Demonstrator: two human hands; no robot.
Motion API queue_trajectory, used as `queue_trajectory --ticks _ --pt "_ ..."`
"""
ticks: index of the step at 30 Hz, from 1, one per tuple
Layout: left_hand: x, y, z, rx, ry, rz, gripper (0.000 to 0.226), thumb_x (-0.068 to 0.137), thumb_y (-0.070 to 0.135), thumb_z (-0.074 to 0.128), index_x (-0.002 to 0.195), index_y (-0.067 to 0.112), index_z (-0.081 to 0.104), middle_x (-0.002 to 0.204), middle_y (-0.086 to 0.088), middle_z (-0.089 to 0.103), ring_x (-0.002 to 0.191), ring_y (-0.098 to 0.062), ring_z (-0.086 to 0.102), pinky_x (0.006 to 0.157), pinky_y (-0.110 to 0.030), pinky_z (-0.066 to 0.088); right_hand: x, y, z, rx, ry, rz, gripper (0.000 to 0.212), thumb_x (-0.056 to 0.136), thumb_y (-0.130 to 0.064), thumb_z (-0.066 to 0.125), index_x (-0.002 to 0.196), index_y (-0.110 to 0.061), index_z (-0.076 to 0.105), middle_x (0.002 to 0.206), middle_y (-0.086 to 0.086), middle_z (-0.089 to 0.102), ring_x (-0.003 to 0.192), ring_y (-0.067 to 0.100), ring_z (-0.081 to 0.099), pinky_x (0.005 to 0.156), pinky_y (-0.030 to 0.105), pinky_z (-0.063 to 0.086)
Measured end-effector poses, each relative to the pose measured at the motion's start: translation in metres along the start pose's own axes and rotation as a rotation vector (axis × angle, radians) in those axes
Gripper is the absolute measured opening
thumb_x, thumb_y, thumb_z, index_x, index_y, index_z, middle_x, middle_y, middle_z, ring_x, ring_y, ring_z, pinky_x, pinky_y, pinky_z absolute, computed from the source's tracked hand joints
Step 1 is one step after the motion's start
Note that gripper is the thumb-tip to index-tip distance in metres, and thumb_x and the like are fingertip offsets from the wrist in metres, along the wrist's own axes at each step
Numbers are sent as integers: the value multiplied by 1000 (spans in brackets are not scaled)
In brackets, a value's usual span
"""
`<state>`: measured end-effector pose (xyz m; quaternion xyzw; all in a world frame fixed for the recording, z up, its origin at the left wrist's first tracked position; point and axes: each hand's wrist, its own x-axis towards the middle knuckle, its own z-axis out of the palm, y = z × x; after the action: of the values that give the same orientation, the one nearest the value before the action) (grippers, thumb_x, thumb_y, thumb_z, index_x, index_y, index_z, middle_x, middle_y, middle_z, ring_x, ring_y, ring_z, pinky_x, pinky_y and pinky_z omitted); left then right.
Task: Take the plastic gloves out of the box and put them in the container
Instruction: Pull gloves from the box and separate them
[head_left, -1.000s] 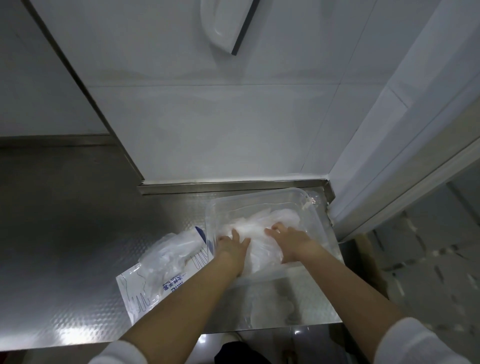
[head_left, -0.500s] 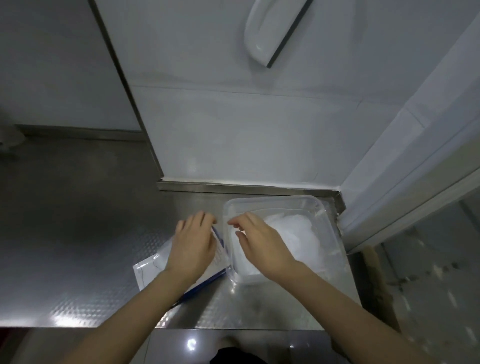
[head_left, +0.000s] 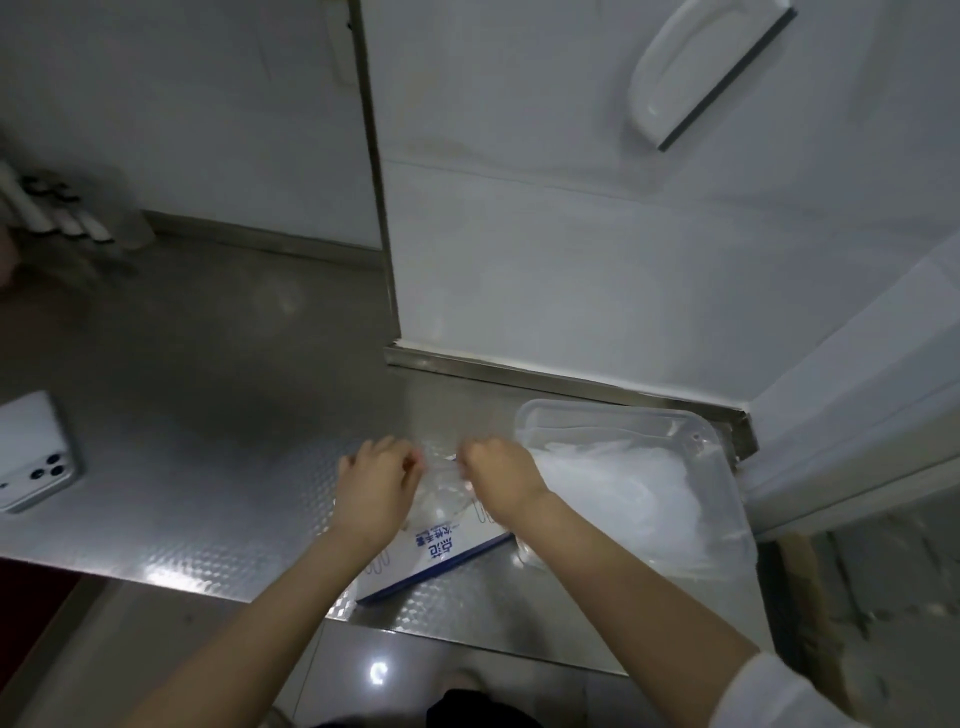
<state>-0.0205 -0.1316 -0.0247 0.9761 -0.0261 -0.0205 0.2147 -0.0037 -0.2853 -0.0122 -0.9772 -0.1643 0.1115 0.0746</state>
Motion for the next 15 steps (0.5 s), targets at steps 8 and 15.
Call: queue_trajectory --ticks 8,15 --pt "-2 -2 -2 -287 24 -26 13 92 18 58 83 19 50 73 5 62 70 -19 59 67 -30 40 -11 6 -10 158 68 39 26 100 -30 42 106 -15 63 99 7 69 92 27 62 67 31 38" --pt "0 -13 -1 -171 7 -76 11 88 5 55 89 16 52 89 1 60 86 -20 58 74 -32 40 -25 14 -10 268 158 48 25 100 -21 44 110 -16 67 106 4 63 94 22 57 75 30 44"
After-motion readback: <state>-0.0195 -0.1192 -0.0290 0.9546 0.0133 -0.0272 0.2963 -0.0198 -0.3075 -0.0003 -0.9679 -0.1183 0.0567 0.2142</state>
